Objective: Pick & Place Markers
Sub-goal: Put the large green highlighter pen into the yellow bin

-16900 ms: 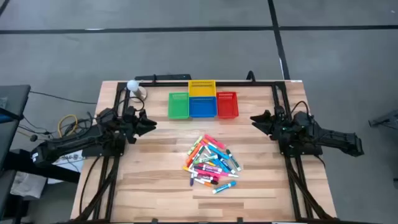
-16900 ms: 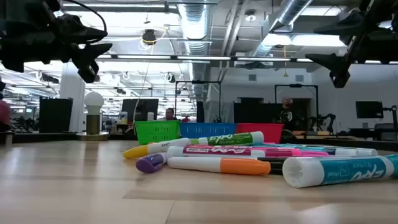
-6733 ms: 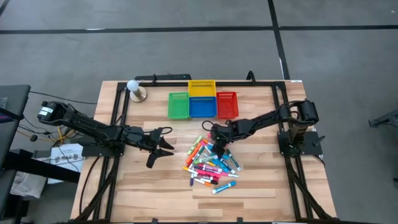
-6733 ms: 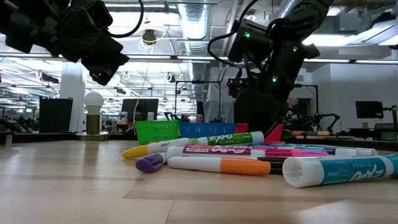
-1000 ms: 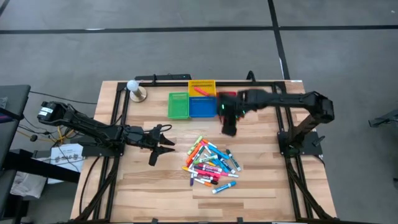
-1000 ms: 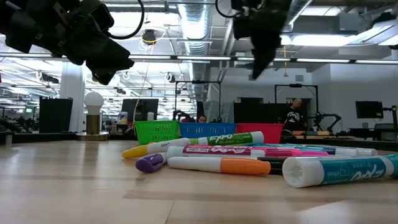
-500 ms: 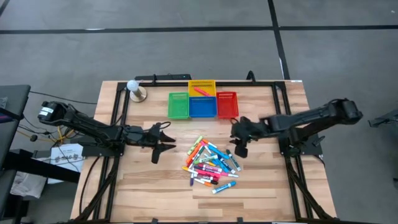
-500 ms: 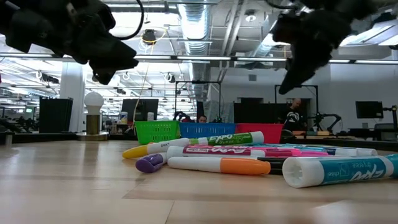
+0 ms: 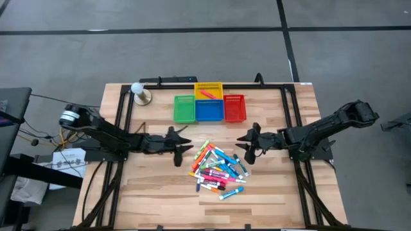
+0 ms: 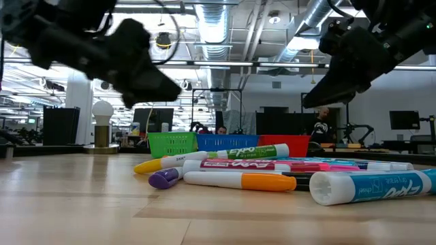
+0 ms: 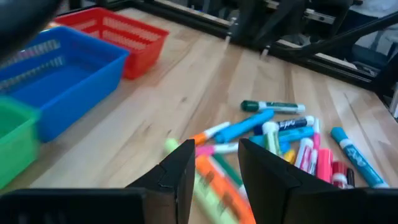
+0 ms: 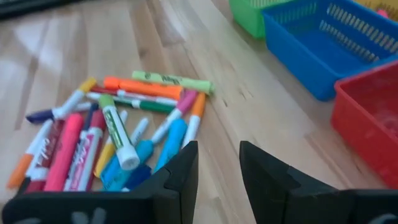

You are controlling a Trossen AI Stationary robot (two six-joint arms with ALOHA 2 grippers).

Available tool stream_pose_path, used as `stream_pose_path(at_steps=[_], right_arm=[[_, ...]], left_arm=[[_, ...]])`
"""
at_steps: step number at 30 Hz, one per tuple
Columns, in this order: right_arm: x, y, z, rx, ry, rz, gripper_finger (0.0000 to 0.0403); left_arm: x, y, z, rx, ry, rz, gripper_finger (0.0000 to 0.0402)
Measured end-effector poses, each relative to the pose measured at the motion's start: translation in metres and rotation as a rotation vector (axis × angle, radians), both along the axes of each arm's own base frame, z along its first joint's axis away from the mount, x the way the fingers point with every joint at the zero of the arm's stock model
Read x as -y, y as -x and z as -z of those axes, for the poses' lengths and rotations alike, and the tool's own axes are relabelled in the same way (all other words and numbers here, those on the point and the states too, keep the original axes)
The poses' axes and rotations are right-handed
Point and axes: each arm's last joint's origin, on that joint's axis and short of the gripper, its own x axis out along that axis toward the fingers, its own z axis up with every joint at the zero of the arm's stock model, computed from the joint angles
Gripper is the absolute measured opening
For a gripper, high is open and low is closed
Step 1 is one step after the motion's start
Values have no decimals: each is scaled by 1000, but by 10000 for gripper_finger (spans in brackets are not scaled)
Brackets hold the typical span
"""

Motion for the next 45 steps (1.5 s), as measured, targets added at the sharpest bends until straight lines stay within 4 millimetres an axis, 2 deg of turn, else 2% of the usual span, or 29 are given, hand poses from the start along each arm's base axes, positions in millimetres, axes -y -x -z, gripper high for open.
stream_pose_path(at_steps=[6, 9, 14, 22, 45], right_arm=[[-4, -5, 8, 4, 14, -25, 107], [-11, -5, 13, -18, 8, -47, 107], [-20, -5, 17, -30, 3, -84, 107], [-19, -5, 17, -25, 2, -78, 107], [-19, -6, 17, -24, 3, -75, 107]], left_arm=[[6, -35, 4, -59, -74, -63, 122], [5, -42, 10, -108, -109, -156, 122], [8, -50, 16, -145, -49, -151, 122], [13, -51, 29, -194, 69, -39, 122], [10, -49, 32, -235, 11, -90, 122]])
